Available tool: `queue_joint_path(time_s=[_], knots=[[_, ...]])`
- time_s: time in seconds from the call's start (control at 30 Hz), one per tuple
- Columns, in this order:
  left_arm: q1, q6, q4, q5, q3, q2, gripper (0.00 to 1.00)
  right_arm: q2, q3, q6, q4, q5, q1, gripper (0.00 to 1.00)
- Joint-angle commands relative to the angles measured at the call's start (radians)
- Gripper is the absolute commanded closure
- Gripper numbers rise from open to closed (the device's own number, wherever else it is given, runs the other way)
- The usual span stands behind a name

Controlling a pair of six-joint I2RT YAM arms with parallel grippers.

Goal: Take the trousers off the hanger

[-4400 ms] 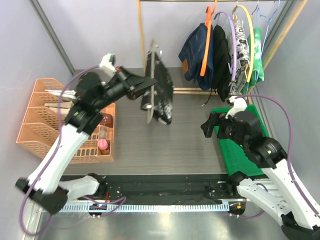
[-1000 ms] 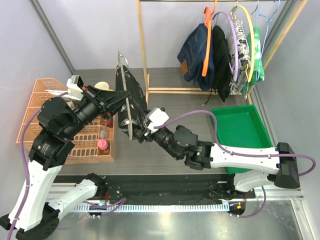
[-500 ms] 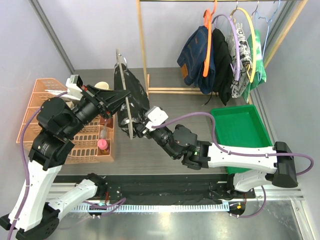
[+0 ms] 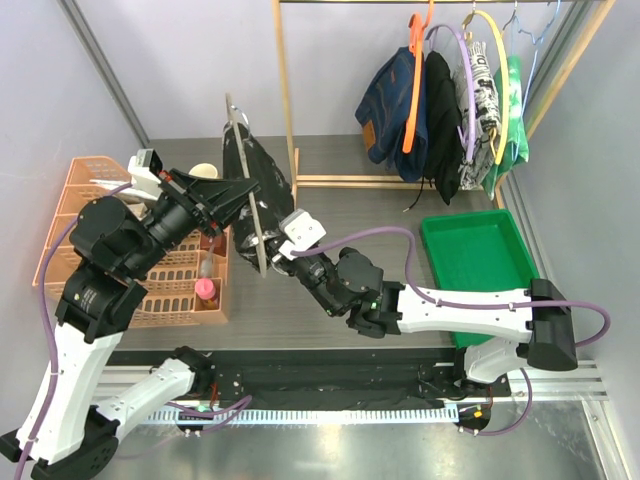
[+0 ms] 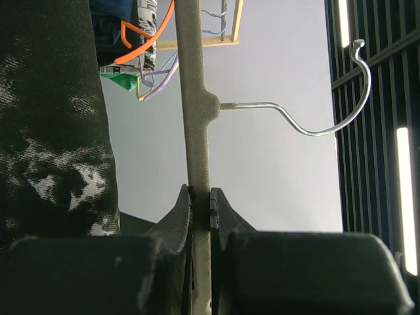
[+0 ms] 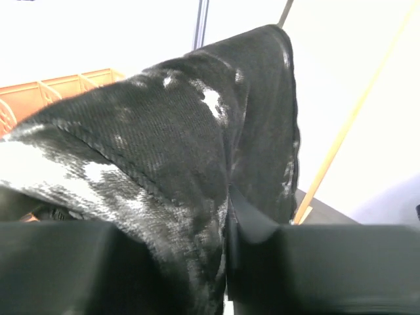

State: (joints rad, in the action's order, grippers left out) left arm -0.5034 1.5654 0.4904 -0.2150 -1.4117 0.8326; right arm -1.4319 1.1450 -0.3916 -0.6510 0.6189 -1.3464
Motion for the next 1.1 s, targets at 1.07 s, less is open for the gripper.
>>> queue_joint_path(time_s=[1.07], knots=[[0.0,-0.176,-0.085,0.141,0.18,-0.142,1.0,0.119,0.409,0.209,0.001,0.174,0.009,0.99]])
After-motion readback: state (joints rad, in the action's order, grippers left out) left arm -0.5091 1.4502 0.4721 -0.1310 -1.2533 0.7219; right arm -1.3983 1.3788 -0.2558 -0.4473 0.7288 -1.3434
